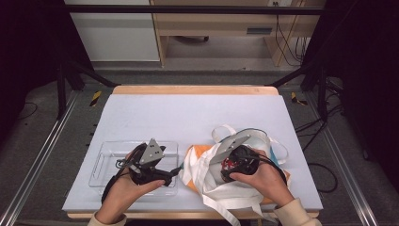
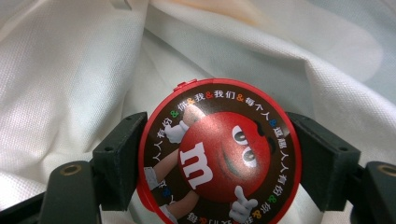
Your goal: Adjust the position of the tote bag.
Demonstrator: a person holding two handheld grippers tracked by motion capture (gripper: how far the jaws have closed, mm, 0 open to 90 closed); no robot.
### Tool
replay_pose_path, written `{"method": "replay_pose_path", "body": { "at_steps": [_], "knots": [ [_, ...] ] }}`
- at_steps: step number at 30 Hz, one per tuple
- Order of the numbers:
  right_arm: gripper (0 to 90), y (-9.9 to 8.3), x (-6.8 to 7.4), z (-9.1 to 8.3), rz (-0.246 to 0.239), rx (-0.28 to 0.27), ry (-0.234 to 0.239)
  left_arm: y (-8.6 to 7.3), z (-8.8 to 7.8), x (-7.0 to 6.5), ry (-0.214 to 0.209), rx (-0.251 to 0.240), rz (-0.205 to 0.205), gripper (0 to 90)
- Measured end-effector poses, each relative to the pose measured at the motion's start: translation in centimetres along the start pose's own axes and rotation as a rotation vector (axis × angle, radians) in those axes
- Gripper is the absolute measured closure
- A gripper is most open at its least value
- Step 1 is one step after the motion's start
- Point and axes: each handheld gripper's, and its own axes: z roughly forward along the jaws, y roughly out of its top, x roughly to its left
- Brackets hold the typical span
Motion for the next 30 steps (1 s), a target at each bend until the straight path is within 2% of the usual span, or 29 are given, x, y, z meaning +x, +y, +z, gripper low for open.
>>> {"method": "replay_pose_path", "body": {
  "at_steps": [7,14,20,24,30],
  "knots": [
    [24.8,0.0,-0.1,0.2,0.004,0.002,0.014,0.0,-0.1,0.0,-0.003,0.0,0.002,16.4],
    [25.7,0.0,-0.1,0.3,0.005,0.006,0.004,0.0,0.0,0.0,-0.007,0.014,0.016,16.1],
    [26.0,0.1,0.1,0.1,0.005,0.015,0.006,-0.1,-0.3,0.3,0.0,0.003,0.002,16.1],
    [26.0,0.2,0.1,-0.6,0.01,-0.003,0.006,-0.2,-0.5,0.7,0.004,0.002,-0.005,16.1],
    [26.0,0.8,0.3,-2.2,0.004,-0.033,-0.02,-0.3,-1.0,1.2,0.017,-0.008,-0.017,16.1]
  ]
}}
